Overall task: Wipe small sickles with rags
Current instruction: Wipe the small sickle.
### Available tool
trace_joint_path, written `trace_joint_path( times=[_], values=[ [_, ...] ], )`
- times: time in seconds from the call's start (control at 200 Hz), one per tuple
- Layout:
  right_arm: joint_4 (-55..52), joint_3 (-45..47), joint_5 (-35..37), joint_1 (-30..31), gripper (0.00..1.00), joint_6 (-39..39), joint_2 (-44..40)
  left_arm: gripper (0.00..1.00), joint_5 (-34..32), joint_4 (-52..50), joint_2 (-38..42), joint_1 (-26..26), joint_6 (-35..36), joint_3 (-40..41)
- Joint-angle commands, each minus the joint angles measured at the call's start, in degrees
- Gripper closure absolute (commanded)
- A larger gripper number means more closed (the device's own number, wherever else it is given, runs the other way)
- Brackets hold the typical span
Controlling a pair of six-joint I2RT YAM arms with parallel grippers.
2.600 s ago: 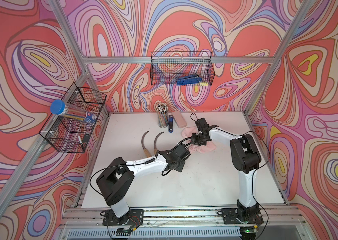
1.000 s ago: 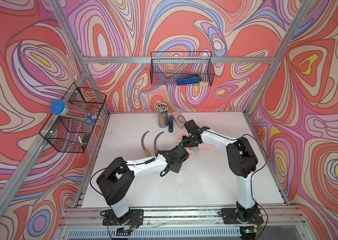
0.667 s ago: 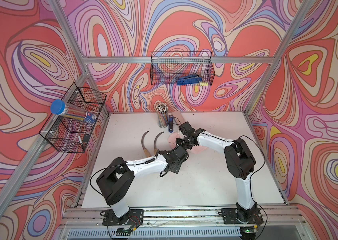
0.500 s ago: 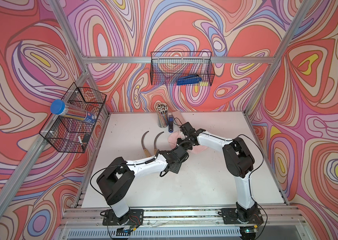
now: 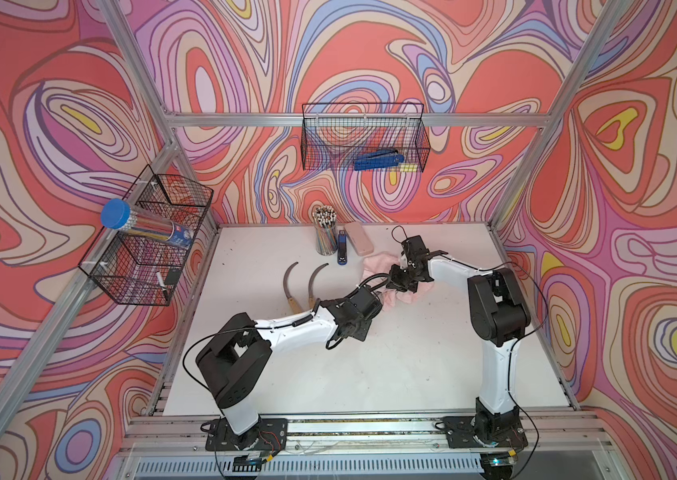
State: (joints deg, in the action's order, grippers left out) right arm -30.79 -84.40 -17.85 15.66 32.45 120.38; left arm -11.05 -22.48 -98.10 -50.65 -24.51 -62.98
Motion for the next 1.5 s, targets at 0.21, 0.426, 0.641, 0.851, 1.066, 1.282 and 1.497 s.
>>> trace_joint_path(
  times=[0.21,0.426,0.641,0.851,1.066,1.282,1.497],
  values=[
    [-3.41,-0.79,22.94,-4.33,1.00,-2.72,-0.42,1.00,-4.16,-8.98,0.04,0.47,-1.95,0.36],
    [-3.10,-1.31,22.13,5.58,1.00,-4.49,-3.76,1.00,-3.60,-9.00,-0.07,0.55,-2.01,0.22],
    [1.69,0.09,9.93,14.46,1.00,-0.47,-4.45,1.00,-3.88,-9.07,-0.16,0.48,-1.93,0.04],
    [2.24,0.37,8.23,13.55,1.00,0.42,-2.75,1.00,-3.98,-9.08,-0.42,0.55,-2.01,0.05],
    [0.66,0.00,10.69,6.44,1.00,-0.92,-0.85,1.00,-3.87,-9.07,-0.42,0.50,-1.96,0.05],
    [-1.25,-0.97,17.18,-0.13,1.00,-2.89,-2.97,1.00,-3.74,-9.14,-0.46,0.52,-1.98,0.05],
    [-1.54,1.17,21.99,-6.46,1.00,-1.19,-4.69,1.00,-3.89,-9.12,-0.50,0.49,-1.97,0.05]
  ],
)
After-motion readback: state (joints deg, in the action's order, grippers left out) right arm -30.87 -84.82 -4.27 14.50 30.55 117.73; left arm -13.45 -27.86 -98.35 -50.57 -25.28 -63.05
